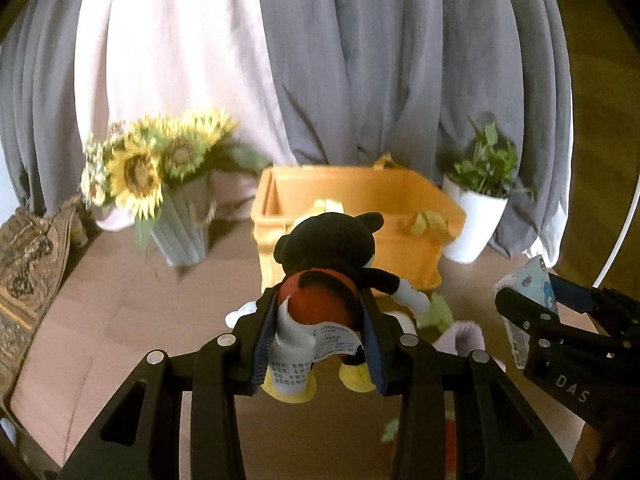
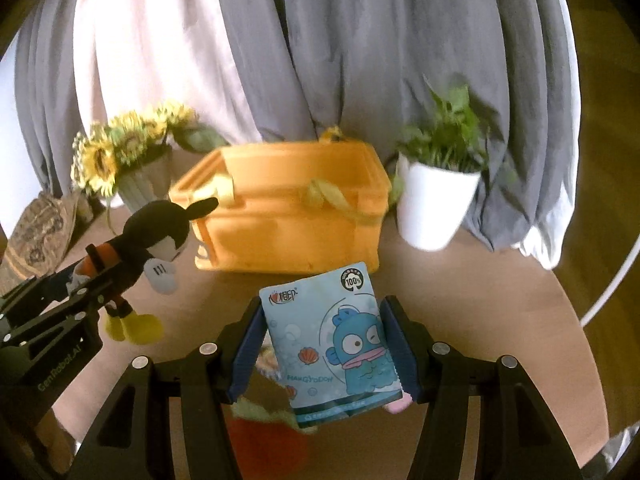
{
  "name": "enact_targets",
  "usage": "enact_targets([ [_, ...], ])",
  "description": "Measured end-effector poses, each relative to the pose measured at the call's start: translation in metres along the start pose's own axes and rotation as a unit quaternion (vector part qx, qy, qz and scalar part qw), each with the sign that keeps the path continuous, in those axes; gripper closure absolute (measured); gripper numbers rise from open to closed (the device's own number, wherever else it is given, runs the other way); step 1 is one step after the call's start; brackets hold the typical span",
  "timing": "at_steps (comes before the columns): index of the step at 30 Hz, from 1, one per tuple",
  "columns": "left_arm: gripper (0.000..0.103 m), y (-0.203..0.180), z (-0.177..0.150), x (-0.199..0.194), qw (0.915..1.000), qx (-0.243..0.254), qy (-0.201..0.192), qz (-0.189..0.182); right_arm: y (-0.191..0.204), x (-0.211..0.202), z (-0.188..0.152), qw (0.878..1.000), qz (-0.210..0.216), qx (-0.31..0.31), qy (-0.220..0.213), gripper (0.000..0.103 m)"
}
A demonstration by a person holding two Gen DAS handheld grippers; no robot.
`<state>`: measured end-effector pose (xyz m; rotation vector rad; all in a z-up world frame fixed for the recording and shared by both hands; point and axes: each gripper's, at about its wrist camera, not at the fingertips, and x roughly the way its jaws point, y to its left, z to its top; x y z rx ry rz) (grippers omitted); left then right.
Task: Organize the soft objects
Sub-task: 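Lift Mickey plush and tissue pack with both tools and carry them over the orange crate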
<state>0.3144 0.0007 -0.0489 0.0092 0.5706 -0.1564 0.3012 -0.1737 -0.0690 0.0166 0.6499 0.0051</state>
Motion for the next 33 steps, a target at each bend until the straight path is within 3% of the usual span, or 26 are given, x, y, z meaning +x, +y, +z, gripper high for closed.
enact_targets([
  [22, 0.064, 0.012, 0.096, 0.029, 0.9967, 0.018, -0.079, -0.003, 0.012, 0.030, 0.105, 0.996, 0.026, 0.004, -0.087, 0.044],
  [33, 0.064, 0.007, 0.128, 0.076, 0.9953, 0.033, -0.090, -0.004, 0.007, 0.074, 0.148, 0.995, 0.040, -0.010, -0.094, 0.044],
])
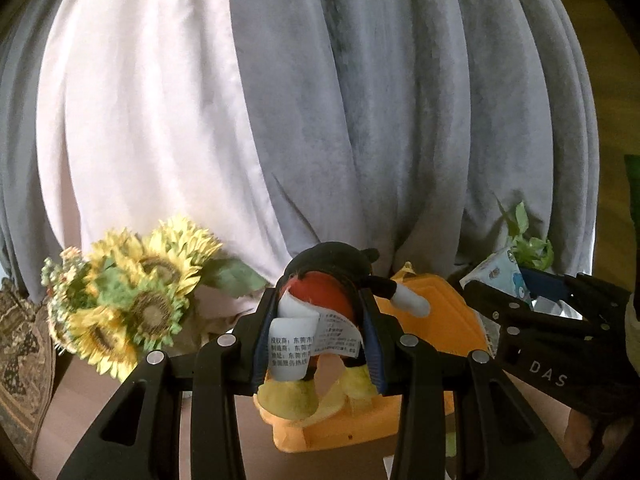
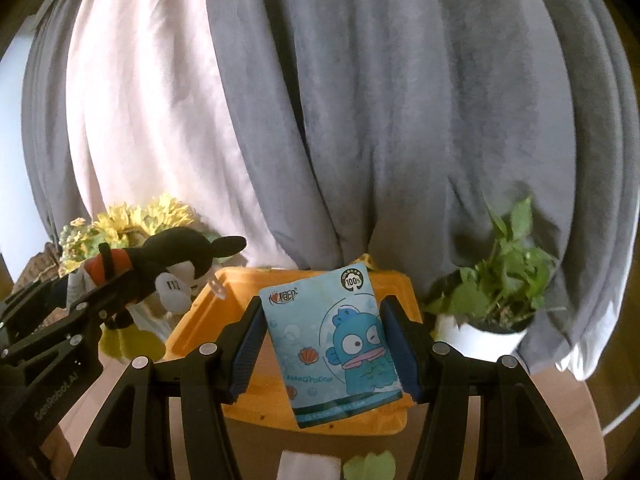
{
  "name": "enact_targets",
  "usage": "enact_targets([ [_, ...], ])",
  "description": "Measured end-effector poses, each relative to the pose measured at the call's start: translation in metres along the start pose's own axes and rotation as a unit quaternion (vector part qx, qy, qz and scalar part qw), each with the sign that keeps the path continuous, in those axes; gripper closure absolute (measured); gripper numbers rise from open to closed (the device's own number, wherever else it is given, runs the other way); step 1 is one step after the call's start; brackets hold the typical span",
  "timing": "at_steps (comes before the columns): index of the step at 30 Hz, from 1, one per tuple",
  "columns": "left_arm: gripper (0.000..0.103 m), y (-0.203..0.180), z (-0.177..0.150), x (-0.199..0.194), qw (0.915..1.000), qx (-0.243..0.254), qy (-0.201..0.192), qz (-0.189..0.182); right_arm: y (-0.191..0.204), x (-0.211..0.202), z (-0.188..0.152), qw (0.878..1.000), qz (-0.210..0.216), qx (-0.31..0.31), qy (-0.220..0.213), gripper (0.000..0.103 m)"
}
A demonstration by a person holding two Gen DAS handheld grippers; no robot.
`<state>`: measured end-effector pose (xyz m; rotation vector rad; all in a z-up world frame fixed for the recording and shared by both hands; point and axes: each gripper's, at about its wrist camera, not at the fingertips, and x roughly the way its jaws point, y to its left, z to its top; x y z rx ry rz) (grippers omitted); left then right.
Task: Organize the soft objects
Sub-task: 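Lift Mickey plush and tissue pack with both tools and carry them over the orange crate, then open both tools to drop Mickey plush and tissue pack into the crate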
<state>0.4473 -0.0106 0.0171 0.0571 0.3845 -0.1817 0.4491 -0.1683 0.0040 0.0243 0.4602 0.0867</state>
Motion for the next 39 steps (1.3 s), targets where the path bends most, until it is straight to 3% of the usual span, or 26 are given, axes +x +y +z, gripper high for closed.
enact_targets([
  [12, 0.064, -0.008, -0.001, 0.071, 0.9993, 0.025, 0.026, -0.009, -0.023, 0.079, 0.011, 0.999, -0.003, 0.010, 0.041, 0.044],
  [25, 0.064, -0.013, -0.026, 0.127, 0.9937, 0.029, 0.101, -0.040, -0.038, 0.141, -0.001, 0.994, 0.005, 0.017, 0.109, 0.044],
  [31, 0.061, -0.011, -0.037, 0.145, 0.9912, 0.026, 0.125, -0.035, -0.039, 0.158, -0.010, 0.990, 0.002, 0.024, 0.142, 0.043],
  [33, 0.045, -0.011, -0.037, 0.147, 0.9918, 0.027, 0.122, -0.027, -0.039, 0.161, -0.012, 0.989, 0.003, 0.023, 0.149, 0.040],
  [34, 0.041, -0.011, -0.036, 0.146, 0.9925, 0.026, 0.118, -0.021, -0.038, 0.163, -0.012, 0.988, 0.002, 0.020, 0.150, 0.034],
  [39, 0.040, -0.006, -0.032, 0.137, 0.9943, 0.017, 0.104, -0.011, -0.035, 0.157, -0.009, 0.990, -0.011, 0.006, 0.140, 0.031],
])
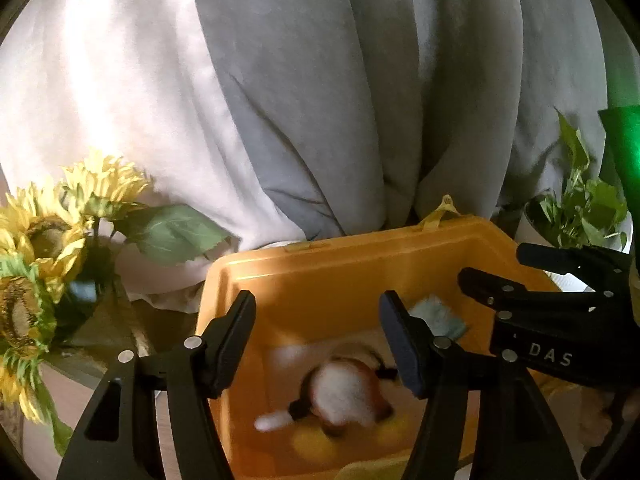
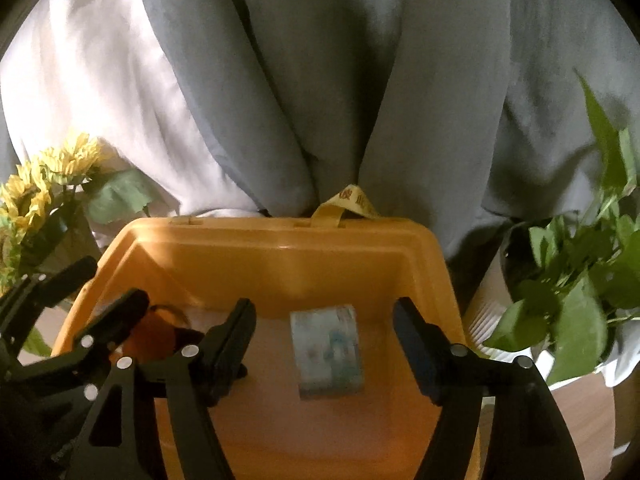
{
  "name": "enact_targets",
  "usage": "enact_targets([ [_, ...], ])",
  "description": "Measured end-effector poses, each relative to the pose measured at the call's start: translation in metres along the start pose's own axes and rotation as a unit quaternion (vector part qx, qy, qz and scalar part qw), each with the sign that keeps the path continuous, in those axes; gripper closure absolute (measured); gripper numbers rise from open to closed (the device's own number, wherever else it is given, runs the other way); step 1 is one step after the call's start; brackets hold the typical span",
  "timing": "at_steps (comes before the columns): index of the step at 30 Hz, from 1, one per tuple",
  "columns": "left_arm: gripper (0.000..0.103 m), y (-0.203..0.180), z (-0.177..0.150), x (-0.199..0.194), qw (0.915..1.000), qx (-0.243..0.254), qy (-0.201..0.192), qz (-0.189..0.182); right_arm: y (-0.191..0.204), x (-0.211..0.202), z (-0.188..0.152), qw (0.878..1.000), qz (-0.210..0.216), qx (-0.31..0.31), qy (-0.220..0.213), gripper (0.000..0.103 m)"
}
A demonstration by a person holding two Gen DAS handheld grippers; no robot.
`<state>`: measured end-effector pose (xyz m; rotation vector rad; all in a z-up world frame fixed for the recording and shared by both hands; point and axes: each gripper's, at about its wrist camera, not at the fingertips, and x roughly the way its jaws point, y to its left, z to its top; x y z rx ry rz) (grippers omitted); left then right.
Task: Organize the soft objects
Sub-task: 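Open both tools to drop Mickey plush and tissue pack into the crate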
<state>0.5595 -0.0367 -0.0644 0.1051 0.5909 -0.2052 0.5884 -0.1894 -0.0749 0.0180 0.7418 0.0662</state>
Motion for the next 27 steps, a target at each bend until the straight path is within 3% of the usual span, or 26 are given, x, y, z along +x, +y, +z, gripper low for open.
enact_targets([
  [12, 0.033, 0.009, 0.001, -0.050, 0.9991, -0.038, -0.017, 0.011, 0.009, -0.051, -0.005, 0.999, -0.010, 0.003, -0.041, 0.031],
  [27, 0.023, 0.001, -0.019, -0.140, 0.9977, -0.042, -0.049, 0.020, 0.019, -0.143, -0.037, 0.996, -0.018, 0.012, -0.084, 0.031],
])
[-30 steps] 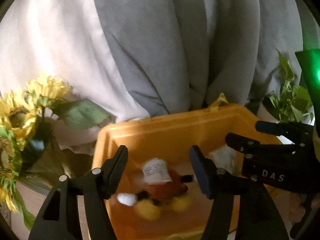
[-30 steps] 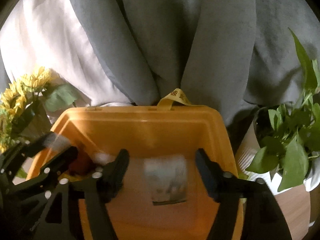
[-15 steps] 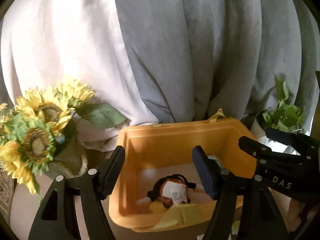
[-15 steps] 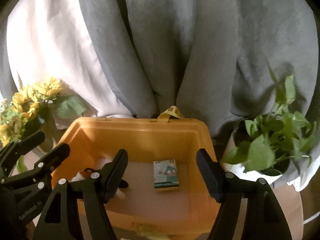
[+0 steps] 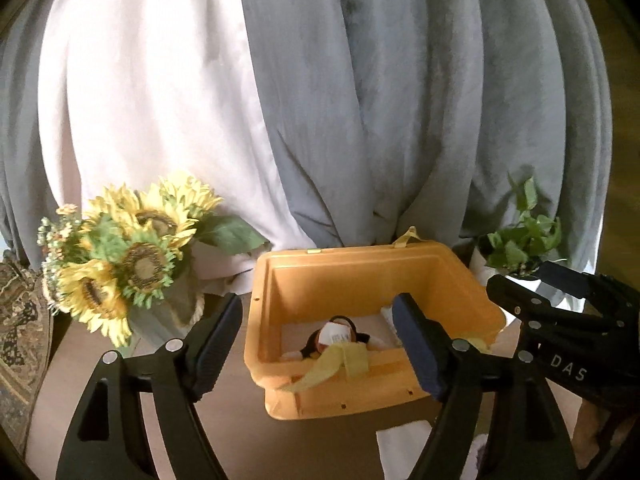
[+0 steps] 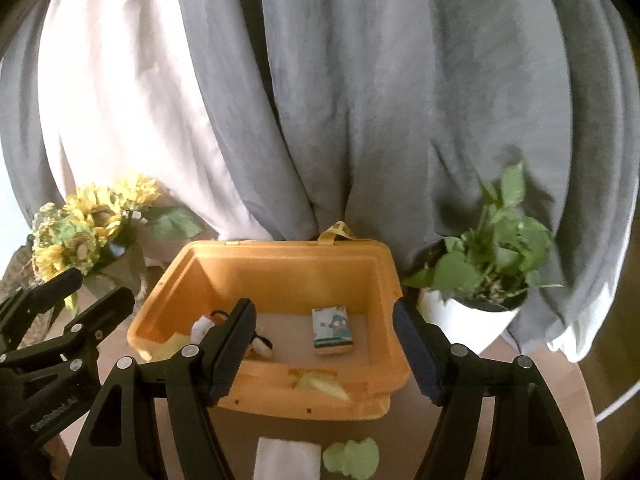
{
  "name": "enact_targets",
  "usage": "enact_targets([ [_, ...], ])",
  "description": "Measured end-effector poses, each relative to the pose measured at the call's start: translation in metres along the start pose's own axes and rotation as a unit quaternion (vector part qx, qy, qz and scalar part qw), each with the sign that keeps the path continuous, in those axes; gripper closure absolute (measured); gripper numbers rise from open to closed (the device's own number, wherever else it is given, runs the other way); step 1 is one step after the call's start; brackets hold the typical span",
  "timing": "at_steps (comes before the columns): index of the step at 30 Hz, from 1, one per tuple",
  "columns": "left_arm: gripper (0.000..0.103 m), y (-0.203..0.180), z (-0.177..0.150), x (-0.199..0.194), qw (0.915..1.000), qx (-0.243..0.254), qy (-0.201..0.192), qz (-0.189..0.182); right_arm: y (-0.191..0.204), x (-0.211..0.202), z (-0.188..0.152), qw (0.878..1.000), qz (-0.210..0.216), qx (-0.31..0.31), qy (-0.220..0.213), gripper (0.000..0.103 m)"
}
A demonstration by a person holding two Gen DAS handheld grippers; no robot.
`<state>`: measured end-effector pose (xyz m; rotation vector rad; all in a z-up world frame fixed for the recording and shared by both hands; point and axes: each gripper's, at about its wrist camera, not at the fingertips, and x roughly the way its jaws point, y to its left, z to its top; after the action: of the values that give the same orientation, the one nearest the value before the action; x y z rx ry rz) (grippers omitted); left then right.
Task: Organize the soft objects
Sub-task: 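Open both tools to drop Mickey plush and tissue pack into the crate, then move both tools back from the crate toward the remaining soft items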
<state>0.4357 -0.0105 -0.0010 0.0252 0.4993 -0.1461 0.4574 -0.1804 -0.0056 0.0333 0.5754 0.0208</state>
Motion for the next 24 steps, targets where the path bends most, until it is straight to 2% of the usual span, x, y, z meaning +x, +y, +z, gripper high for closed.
enact_targets([
  [7, 0.021, 0.000, -0.010, -0.040, 1.0000, 0.004, -0.008, -0.003, 0.000, -0.041, -0.013, 1.000, -0.015, 0.008, -0.011, 0.031],
  [24, 0.019, -0.011, -0.037, -0.103, 0.9980, 0.032, -0.014, -0.052, 0.001, -0.123, -0.057, 0.996, -0.076, 0.043, -0.036, 0.031],
])
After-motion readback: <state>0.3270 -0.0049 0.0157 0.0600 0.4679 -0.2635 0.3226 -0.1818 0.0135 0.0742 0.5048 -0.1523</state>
